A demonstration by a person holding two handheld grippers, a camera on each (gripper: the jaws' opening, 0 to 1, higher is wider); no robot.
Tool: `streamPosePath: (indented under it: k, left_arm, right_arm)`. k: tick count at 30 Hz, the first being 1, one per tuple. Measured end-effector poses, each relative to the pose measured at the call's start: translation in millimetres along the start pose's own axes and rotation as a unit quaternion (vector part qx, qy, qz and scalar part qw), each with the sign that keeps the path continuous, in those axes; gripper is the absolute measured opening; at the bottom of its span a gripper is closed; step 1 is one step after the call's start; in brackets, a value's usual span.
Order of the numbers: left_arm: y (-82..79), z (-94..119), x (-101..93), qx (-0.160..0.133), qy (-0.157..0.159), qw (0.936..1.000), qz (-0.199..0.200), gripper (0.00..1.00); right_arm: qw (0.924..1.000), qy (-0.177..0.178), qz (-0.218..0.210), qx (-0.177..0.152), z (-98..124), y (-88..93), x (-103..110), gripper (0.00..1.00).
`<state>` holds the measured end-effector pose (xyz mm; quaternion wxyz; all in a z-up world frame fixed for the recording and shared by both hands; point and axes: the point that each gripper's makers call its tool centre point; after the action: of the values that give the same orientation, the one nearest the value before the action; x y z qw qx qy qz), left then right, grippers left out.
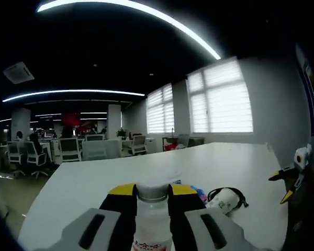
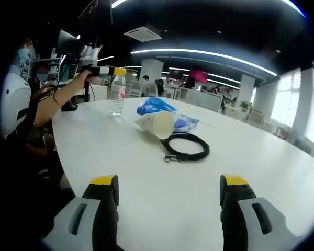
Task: Arrange the tabletop items into an orderly group along one side of the table until the central work area is clear of visible clutter.
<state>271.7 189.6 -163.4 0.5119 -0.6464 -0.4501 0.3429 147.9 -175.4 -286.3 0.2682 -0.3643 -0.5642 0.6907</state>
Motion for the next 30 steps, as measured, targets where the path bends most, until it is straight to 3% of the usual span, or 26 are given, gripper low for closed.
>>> streamPosePath:
  k: [5, 9, 13, 17, 23, 30]
  left_arm:
    - [1.1, 5.9, 11.3, 0.0, -0.028, 0.9996, 0.008, 0.2]
    - [-2.9, 11.4, 25.4, -0.002, -0.069, 0.9976, -0.003, 0.2]
    - [-8.0, 12.9, 36.7, 0.0, -0.085, 0.9963, -0.014, 0.2]
    - [-10.4, 16.7, 58.2, -0.007, -0.132, 0.9908, -0.026, 0.2]
    - [0.2, 17.2, 77.0, 0.012, -0.158, 0.9869, -0.031, 0.2]
    - [-1.2, 12.5, 85.2, 0.011, -0.166, 0.9857, -0.026, 0.2]
  right_arm:
    - [1.0, -0.006, 0.002, 0.005, -5.7, 1.8, 1.3, 0.75]
    - [0.9999, -0.011, 0.005, 0.009, -9.5, 3.2, 2.8, 0.75]
    - [0.9999, -0.014, 0.003, 0.009, -11.3, 3.8, 3.4, 0.75]
    - [0.9998, -0.014, 0.003, 0.012, -12.7, 7.3, 3.1, 0.74]
    - [0.9999, -0.013, -0.007, -0.003, -15.4, 1.1, 4.8, 0.75]
    - [0.9999, -0.004, -0.009, -0.004, -15.8, 0.2, 0.9, 0.75]
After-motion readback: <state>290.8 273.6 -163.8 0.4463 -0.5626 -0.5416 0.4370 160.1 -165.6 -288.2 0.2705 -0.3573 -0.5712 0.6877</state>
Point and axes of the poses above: the point that each gripper's makers call its tool centre point, and the gripper's own axes: z roughly backward along the fingers, x roughly to its left, y roughly out of its underside, and after that the axes turned 15 degrees about -x, right-handed
